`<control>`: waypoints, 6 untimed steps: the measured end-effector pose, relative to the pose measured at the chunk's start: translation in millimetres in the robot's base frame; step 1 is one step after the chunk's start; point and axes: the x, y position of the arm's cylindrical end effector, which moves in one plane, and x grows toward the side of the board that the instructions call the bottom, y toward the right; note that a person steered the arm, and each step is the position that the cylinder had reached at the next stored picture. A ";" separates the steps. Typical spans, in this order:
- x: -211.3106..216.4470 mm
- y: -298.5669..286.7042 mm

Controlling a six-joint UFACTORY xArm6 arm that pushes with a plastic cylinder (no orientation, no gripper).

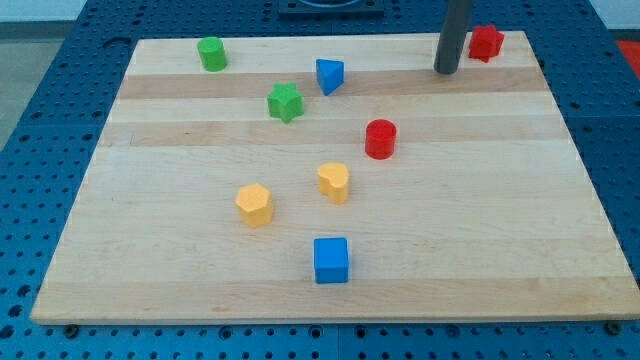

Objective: Point your arm to red circle

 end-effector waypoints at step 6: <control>25.6 -2.6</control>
